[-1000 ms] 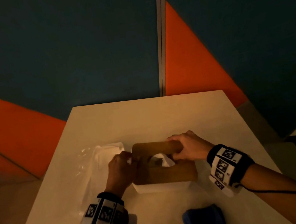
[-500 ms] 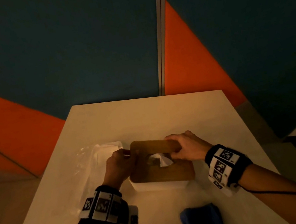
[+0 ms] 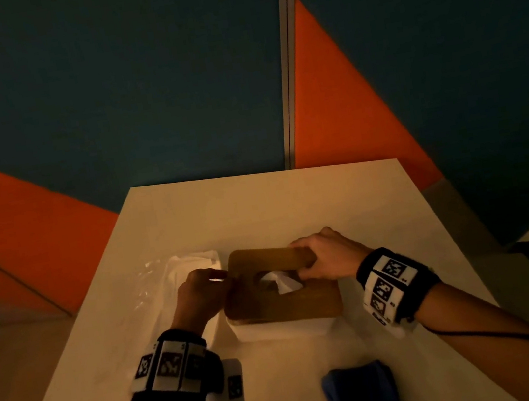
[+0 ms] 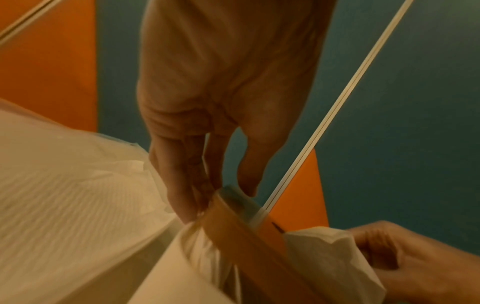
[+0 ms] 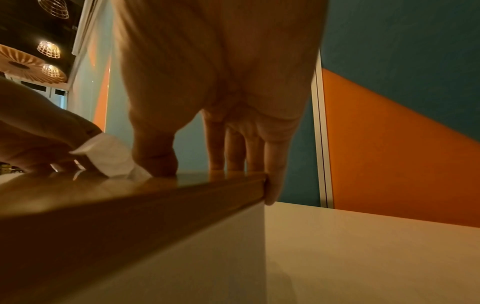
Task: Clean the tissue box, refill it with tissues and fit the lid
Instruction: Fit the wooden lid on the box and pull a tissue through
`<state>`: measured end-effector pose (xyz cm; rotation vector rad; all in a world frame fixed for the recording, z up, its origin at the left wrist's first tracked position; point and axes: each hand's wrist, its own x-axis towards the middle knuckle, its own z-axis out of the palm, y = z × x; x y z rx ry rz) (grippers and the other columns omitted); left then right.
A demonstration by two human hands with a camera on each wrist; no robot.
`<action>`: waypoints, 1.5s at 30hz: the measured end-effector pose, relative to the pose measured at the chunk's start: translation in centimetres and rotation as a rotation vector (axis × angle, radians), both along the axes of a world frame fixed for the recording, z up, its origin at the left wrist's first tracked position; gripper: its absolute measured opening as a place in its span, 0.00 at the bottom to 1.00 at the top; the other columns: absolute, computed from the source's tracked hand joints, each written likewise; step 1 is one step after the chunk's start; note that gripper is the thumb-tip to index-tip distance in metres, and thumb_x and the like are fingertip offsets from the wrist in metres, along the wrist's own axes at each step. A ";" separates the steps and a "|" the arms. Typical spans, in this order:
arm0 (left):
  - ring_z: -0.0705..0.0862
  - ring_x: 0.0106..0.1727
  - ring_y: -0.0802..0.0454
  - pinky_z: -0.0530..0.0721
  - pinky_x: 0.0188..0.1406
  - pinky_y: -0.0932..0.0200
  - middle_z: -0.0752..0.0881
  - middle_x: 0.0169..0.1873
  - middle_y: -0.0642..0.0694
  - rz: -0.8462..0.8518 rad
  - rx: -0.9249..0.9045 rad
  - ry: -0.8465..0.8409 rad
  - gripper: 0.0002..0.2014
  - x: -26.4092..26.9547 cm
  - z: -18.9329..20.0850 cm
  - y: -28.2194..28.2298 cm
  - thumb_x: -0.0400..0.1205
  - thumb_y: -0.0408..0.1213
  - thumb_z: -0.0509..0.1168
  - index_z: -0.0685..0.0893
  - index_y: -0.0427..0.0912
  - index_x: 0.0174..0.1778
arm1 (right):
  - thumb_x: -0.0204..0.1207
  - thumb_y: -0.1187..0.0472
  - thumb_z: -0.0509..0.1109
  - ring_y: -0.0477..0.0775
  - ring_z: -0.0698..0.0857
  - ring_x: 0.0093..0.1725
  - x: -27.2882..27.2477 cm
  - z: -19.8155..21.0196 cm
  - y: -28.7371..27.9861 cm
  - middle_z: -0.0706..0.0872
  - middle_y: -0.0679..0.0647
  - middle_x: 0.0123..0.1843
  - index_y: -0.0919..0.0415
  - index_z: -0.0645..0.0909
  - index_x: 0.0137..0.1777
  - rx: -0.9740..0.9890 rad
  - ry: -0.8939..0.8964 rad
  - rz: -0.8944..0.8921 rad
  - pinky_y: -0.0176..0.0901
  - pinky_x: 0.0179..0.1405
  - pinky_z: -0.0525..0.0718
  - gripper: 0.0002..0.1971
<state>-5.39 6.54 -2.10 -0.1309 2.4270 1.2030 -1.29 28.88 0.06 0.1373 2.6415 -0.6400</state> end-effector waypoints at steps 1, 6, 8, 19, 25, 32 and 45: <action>0.86 0.56 0.39 0.84 0.63 0.43 0.88 0.54 0.35 -0.002 -0.004 0.007 0.15 0.0 -0.1 0.0 0.77 0.42 0.70 0.86 0.38 0.56 | 0.75 0.51 0.71 0.59 0.78 0.66 0.0 0.0 0.0 0.77 0.61 0.69 0.49 0.71 0.77 -0.008 0.000 -0.003 0.50 0.64 0.81 0.30; 0.87 0.53 0.41 0.85 0.60 0.50 0.89 0.53 0.37 -0.021 -0.104 0.071 0.14 0.2 -0.3 0.3 0.79 0.41 0.68 0.86 0.39 0.57 | 0.74 0.49 0.73 0.61 0.80 0.65 -0.1 0.0 -0.2 0.75 0.62 0.70 0.49 0.70 0.78 -0.015 -0.010 -0.005 0.51 0.65 0.82 0.32; 0.86 0.55 0.40 0.83 0.60 0.50 0.87 0.55 0.37 -0.041 -0.134 0.100 0.13 0.4 -0.3 0.1 0.79 0.40 0.68 0.86 0.39 0.57 | 0.73 0.49 0.74 0.59 0.83 0.60 -0.2 -0.1 -0.4 0.79 0.60 0.68 0.48 0.73 0.76 -0.045 -0.015 0.009 0.52 0.63 0.85 0.31; 0.86 0.51 0.49 0.78 0.50 0.63 0.89 0.55 0.41 -0.034 -0.177 0.217 0.14 1.3 -0.5 0.8 0.79 0.40 0.69 0.85 0.42 0.60 | 0.75 0.49 0.72 0.56 0.84 0.60 -0.4 -1.1 0.5 0.82 0.56 0.69 0.47 0.71 0.77 -0.054 -0.007 0.040 0.53 0.63 0.85 0.30; 0.89 0.51 0.44 0.80 0.52 0.62 0.91 0.52 0.38 -0.022 -0.191 0.240 0.14 1.0 -1.2 0.7 0.78 0.38 0.69 0.87 0.41 0.59 | 0.80 0.50 0.66 0.57 0.79 0.69 0.5 -1.9 0.5 0.76 0.56 0.76 0.50 0.64 0.81 -0.014 0.049 0.106 0.49 0.69 0.79 0.29; 0.86 0.58 0.43 0.79 0.57 0.60 0.89 0.57 0.40 -0.042 -0.229 0.273 0.13 1.1 -1.6 0.7 0.81 0.39 0.66 0.86 0.41 0.59 | 0.64 0.35 0.75 0.50 0.43 0.86 1.7 -3.3 1.3 0.43 0.47 0.87 0.54 0.41 0.85 0.044 -0.030 0.207 0.52 0.86 0.48 0.59; 0.88 0.52 0.43 0.79 0.51 0.63 0.91 0.50 0.38 -0.070 -0.233 0.200 0.13 1.2 -1.5 0.4 0.79 0.41 0.68 0.88 0.40 0.55 | 0.55 0.44 0.85 0.54 0.46 0.86 2.9 -3.4 0.6 0.43 0.51 0.87 0.56 0.40 0.85 0.072 0.023 0.185 0.48 0.85 0.51 0.68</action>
